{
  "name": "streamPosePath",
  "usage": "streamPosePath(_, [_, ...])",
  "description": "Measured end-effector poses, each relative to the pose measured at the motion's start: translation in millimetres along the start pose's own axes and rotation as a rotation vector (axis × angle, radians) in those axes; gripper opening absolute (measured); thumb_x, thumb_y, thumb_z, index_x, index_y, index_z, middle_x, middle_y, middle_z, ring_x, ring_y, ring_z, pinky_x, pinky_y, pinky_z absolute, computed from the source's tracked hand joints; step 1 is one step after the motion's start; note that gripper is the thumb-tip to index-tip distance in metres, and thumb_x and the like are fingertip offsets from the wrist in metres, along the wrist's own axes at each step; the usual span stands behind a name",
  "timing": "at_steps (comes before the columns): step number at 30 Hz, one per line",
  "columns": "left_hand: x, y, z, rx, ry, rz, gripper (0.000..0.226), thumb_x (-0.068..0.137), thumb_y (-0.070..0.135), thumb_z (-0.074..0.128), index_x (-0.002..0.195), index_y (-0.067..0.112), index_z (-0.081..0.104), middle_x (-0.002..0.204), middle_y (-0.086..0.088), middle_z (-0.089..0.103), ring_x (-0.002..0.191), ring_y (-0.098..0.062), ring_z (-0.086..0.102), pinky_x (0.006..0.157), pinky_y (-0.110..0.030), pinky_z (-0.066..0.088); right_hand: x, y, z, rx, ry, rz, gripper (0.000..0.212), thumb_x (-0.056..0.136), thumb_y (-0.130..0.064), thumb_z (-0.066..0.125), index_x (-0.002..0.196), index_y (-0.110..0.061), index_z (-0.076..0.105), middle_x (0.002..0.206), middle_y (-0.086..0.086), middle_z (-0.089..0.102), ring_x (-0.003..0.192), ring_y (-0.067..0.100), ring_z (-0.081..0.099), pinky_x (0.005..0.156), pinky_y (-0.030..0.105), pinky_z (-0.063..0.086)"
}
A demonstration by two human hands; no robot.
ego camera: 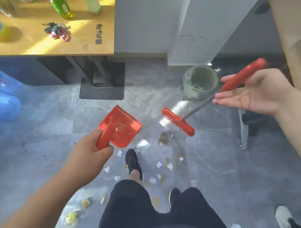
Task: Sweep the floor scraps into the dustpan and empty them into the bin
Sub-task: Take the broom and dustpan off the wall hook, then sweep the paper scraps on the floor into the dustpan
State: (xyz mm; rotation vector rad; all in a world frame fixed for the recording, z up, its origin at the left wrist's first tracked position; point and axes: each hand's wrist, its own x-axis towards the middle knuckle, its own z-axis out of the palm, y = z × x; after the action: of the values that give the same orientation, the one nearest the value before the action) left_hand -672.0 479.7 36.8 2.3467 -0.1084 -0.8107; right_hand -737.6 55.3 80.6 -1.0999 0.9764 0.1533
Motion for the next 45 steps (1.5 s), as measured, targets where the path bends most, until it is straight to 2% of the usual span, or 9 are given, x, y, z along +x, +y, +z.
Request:
streamPosePath(3, [-55,-12,25,0.076,0.078,-0.030,0.014,0.085,0.007,0.068,0.079,0.015,0.058,0.062,-0.009,0.055,0.053,-0.024,0.049,0.055,-0.034,0.041,-4,64,-21,0.083,-0.095,0.165,0.042,0.093,-0.031,0.055,0.113,0.006,0.055,0.054,0.001,0.062,0.100,0.048,0.066,0.093,0.064,0.052])
streamPosePath(6, [-113,-15,57,0.173,0.051,-0.013,0.013,0.085,0.007,0.068,0.080,0.015,0.059,0.062,-0.014,0.057,0.051,-0.023,0.049,0.053,-0.032,0.038,-2,131,-49,-0.044,-0.114,0.381,0.032,0.072,-0.014,0.078,0.085,-0.008,0.050,0.052,-0.002,0.047,0.058,0.017,0.059,0.061,0.036,0.063])
streamPosePath(10, [-166,-27,95,0.236,0.041,-0.038,0.017,0.087,0.015,0.070,0.076,0.018,0.058,0.060,-0.008,0.056,0.053,-0.028,0.052,0.056,-0.034,0.040,-13,211,-84,-0.112,-0.091,0.545,0.012,0.098,0.009,0.045,0.087,0.005,0.048,0.068,0.022,0.062,0.047,0.017,0.057,0.042,0.021,0.055])
streamPosePath(14, [-189,-48,120,0.315,0.061,-0.071,0.012,0.088,0.018,0.070,0.082,0.018,0.059,0.063,-0.010,0.059,0.058,-0.028,0.057,0.055,-0.033,0.039,-24,281,-115,-0.373,-0.009,0.643,0.005,0.097,0.005,0.043,0.097,0.001,0.045,0.079,0.019,0.057,0.044,0.018,0.059,0.032,0.024,0.050])
streamPosePath(18, [-206,-72,135,0.363,0.023,-0.095,0.012,0.089,0.020,0.068,0.083,0.025,0.059,0.060,0.002,0.062,0.058,-0.022,0.061,0.054,-0.031,0.042,-32,327,-128,-0.465,0.073,0.591,0.014,0.092,0.005,0.042,0.084,-0.006,0.044,0.061,0.008,0.039,0.035,0.014,0.034,0.035,0.014,0.029])
streamPosePath(24, [-215,-96,170,0.358,0.009,-0.066,0.007,0.091,0.039,0.067,0.090,0.035,0.062,0.069,0.005,0.067,0.062,-0.015,0.063,0.059,-0.033,0.048,-35,357,-98,-0.691,0.140,0.465,0.019,0.091,0.007,0.033,0.077,0.003,0.045,0.048,0.014,0.046,0.030,0.011,0.032,0.035,0.013,0.030])
streamPosePath(30, [-197,-109,191,0.450,0.070,0.030,0.044,0.082,0.076,0.051,0.090,0.034,0.060,0.064,0.008,0.062,0.059,-0.011,0.059,0.052,-0.030,0.041,11,367,-64,-0.537,0.223,0.382,0.021,0.092,-0.001,0.032,0.092,-0.012,0.050,0.058,0.006,0.038,0.031,0.011,0.031,0.036,0.013,0.034])
streamPosePath(35, [-177,-118,203,0.368,0.070,0.114,0.038,0.090,0.061,0.056,0.127,0.053,0.050,0.073,0.017,0.060,0.069,-0.009,0.059,0.054,-0.026,0.040,21,385,-40,-0.561,0.184,0.361,0.039,0.089,0.000,0.027,0.114,-0.017,0.052,0.073,0.006,0.043,0.046,0.012,0.038,0.033,0.011,0.032])
streamPosePath(45, [-169,-138,184,0.381,0.047,0.208,0.023,0.094,0.050,0.056,0.117,0.052,0.058,0.077,0.015,0.062,0.076,-0.014,0.061,0.057,-0.027,0.042,-53,451,31,-0.579,0.103,0.483,0.030,0.092,0.000,0.023,0.105,-0.013,0.048,0.058,0.007,0.046,0.046,0.014,0.033,0.034,0.010,0.027])
